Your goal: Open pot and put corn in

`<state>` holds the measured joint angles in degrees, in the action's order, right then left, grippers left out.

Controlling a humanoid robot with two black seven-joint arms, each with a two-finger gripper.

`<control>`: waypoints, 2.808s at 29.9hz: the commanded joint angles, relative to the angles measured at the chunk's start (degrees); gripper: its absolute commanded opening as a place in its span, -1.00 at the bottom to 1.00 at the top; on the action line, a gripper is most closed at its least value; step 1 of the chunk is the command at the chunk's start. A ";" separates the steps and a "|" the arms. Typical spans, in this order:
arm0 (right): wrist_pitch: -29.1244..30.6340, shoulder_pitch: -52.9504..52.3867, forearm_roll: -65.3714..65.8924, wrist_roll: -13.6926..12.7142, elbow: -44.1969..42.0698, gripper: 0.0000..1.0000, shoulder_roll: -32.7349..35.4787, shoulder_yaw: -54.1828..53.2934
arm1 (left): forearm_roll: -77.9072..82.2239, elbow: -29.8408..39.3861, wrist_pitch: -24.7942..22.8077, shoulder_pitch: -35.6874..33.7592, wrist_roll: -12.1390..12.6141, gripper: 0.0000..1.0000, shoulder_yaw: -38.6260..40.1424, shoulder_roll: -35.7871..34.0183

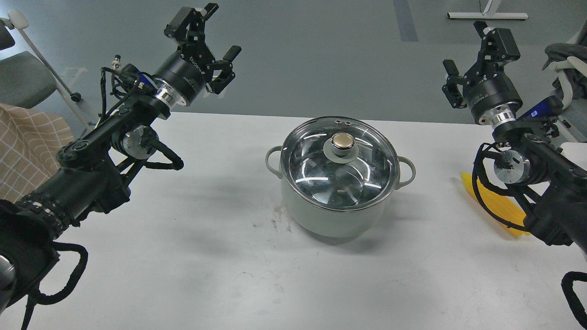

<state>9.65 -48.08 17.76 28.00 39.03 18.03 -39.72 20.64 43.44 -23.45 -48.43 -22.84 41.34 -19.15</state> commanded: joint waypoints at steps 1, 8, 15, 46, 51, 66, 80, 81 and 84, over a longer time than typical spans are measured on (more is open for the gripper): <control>-0.07 0.01 -0.01 0.00 -0.01 1.00 0.07 0.00 | -0.16 0.50 0.15 0.01 -0.01 0.96 0.06 -0.01; -0.42 0.36 0.08 0.00 0.08 1.00 0.33 0.17 | -0.33 1.46 0.33 1.14 -0.10 0.96 0.23 0.17; -0.42 0.62 0.08 0.00 -0.01 1.00 0.16 0.35 | -0.33 2.44 1.03 1.50 -0.19 0.96 1.37 0.26; -0.95 1.41 -0.01 0.00 -0.80 1.00 3.32 0.53 | 72.02 37.85 9.03 -0.61 -1.07 0.95 0.50 -7.83; -1.12 1.50 -0.01 0.00 -0.28 1.00 3.41 0.53 | 93.21 37.07 10.43 -1.05 -1.16 0.95 -0.55 -6.61; -3.14 4.22 -0.01 0.00 2.62 1.00 6.04 0.61 | 104.36 20.56 18.34 -1.14 -0.89 0.94 -8.82 7.37; -3.23 6.33 -0.09 0.00 4.12 1.00 8.16 0.44 | 104.36 16.76 18.70 -0.43 -0.37 0.83 -11.63 7.91; -3.23 6.33 -0.09 0.00 4.12 1.00 8.16 0.44 | 104.36 16.76 18.70 -0.43 -0.37 0.83 -11.63 7.90; -3.23 6.33 -0.09 0.00 4.12 1.00 8.16 0.35 | 104.36 16.24 18.79 -0.43 -0.28 0.83 -11.63 7.90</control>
<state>6.42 -41.76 17.67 28.00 43.16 26.18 -39.33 125.01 60.07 -4.75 -48.88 -23.20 29.71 -11.22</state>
